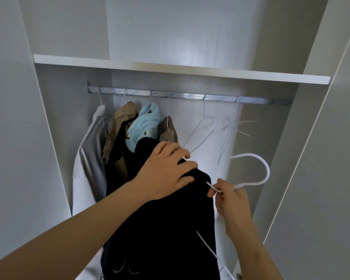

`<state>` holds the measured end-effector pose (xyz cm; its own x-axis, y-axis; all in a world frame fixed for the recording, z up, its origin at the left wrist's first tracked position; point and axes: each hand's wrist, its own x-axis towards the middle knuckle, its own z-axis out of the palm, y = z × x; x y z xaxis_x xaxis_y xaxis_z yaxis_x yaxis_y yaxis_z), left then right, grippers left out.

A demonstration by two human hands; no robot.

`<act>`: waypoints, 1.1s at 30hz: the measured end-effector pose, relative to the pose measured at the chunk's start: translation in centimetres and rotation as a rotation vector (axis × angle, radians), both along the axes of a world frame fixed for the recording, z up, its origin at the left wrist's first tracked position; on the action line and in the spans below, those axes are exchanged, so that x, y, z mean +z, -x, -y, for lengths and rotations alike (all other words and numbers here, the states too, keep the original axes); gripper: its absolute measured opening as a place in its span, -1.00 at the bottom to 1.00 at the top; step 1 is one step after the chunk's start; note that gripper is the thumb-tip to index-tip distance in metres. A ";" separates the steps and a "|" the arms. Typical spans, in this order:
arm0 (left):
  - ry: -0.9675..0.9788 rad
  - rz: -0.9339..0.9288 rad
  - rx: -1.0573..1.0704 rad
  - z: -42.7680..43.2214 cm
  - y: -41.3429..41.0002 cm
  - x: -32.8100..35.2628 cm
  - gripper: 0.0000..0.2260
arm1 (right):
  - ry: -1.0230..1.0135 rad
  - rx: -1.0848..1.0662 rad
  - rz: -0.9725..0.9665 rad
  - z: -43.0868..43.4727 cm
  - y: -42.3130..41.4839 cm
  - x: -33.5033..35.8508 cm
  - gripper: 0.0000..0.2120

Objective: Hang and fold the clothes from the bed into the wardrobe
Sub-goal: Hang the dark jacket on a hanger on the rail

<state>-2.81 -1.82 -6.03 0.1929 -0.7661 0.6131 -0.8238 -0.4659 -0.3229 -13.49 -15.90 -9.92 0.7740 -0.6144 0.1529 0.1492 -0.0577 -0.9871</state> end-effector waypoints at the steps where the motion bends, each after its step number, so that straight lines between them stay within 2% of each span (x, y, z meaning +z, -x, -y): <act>1: 0.000 0.018 -0.014 -0.1 -0.2 -0.1 -0.66 | 0.041 0.014 0.000 0.1 0.1 0.3 -0.55; 5: 0.145 -0.006 -0.013 0.1 -0.2 -0.7 -0.68 | 0.213 -0.076 0.053 0.4 -0.1 2.1 -0.66; 9: 0.333 -0.174 0.057 0.2 0.6 -1.1 -0.65 | 0.484 -0.419 0.258 0.0 -0.4 2.6 -0.94; 11: 0.393 -0.295 0.143 0.4 0.6 -0.8 -0.71 | 0.553 -0.483 0.319 -0.4 -0.7 1.6 -0.87; 12: 0.420 -0.335 0.184 0.5 0.4 -0.7 -0.73 | 0.530 -0.414 0.312 -0.6 -0.8 1.1 -0.82; 16: 0.518 -0.375 0.241 0.8 -0.4 0.1 -0.74 | 0.458 -0.039 0.086 -1.5 -2.0 -0.8 -0.78; 18: 0.533 -0.373 0.228 0.7 -0.6 0.5 -0.73 | 0.402 0.118 0.038 -1.6 -2.5 -1.5 -0.76; 22: 0.585 -0.429 0.266 -0.3 -1.9 1.4 -0.79 | 0.150 0.391 -0.012 -1.0 -2.3 -2.3 -0.92; 23: 0.620 -0.456 0.280 -0.8 -2.4 1.6 -0.79 | 0.139 0.421 -0.074 -0.6 -2.0 -2.7 -0.82; 25: 0.677 -0.467 0.296 -2.1 -3.4 2.2 -0.77 | 0.247 0.436 -0.269 0.5 -1.5 -3.6 -0.63; 27: 0.694 -0.428 0.293 -3.5 -4.3 2.7 -0.76 | 0.373 0.412 -0.463 1.8 -1.3 -4.3 -0.64; 30: 0.687 -0.413 0.287 -5.4 -5.2 3.2 -0.78 | 0.734 0.290 -0.769 3.7 -1.3 -4.2 -0.69; 33: 0.622 -0.413 0.284 -6.7 -5.8 3.2 -0.82 | 0.918 0.186 -0.861 4.4 -1.5 -3.9 -0.69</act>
<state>2.94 4.86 -2.82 0.6344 -0.1940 0.7482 -0.6426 -0.6704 0.3710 -12.00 -20.28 -13.78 0.8974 -0.4216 -0.1300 -0.4380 -0.8160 -0.3773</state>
